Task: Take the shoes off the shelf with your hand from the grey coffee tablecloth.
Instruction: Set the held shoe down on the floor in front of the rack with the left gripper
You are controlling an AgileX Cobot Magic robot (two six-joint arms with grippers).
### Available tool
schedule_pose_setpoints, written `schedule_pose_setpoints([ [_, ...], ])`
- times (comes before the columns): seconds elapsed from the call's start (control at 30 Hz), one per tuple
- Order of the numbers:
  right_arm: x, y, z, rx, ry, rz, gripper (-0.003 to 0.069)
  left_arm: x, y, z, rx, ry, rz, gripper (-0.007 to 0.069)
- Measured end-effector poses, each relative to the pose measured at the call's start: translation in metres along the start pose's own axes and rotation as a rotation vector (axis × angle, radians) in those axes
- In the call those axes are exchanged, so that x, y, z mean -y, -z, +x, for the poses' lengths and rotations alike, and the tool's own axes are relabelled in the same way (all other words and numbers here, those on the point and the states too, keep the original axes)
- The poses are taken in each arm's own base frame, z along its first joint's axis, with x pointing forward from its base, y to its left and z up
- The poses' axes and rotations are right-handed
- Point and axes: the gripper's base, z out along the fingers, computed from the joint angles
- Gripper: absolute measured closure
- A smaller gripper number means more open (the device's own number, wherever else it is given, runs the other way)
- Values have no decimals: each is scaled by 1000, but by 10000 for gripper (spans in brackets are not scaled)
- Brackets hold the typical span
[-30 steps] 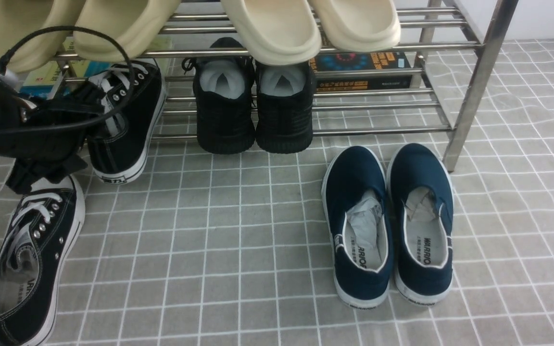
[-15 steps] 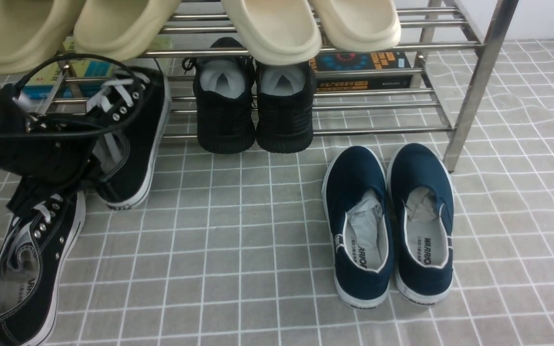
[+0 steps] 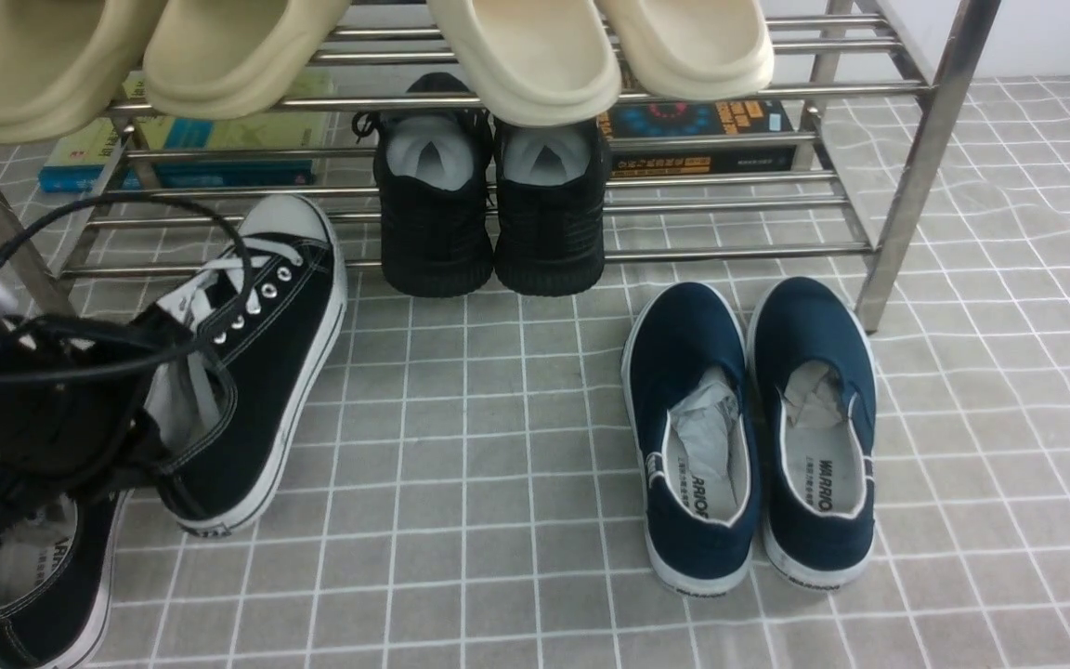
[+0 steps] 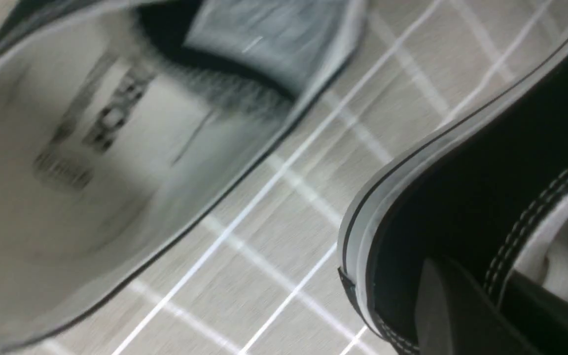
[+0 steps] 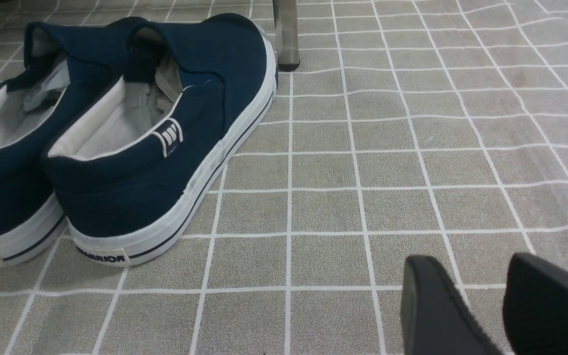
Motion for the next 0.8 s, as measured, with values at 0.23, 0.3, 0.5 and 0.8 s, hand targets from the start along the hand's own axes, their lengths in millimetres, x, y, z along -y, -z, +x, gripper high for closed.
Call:
schedule_pose_setpoints([
  [0.23, 0, 0, 0, 0, 0, 0, 420, -24, -7, 18, -20, 44, -36, 592],
  [0.3, 0, 0, 0, 0, 0, 0, 420, -26, -8, 19, -24, 46, -41, 592],
  [0.5, 0, 0, 0, 0, 0, 0, 420, -27, -8, 20, -30, 48, -47, 592],
  [0.8, 0, 0, 0, 0, 0, 0, 420, -32, -7, 24, -74, 52, -102, 582],
])
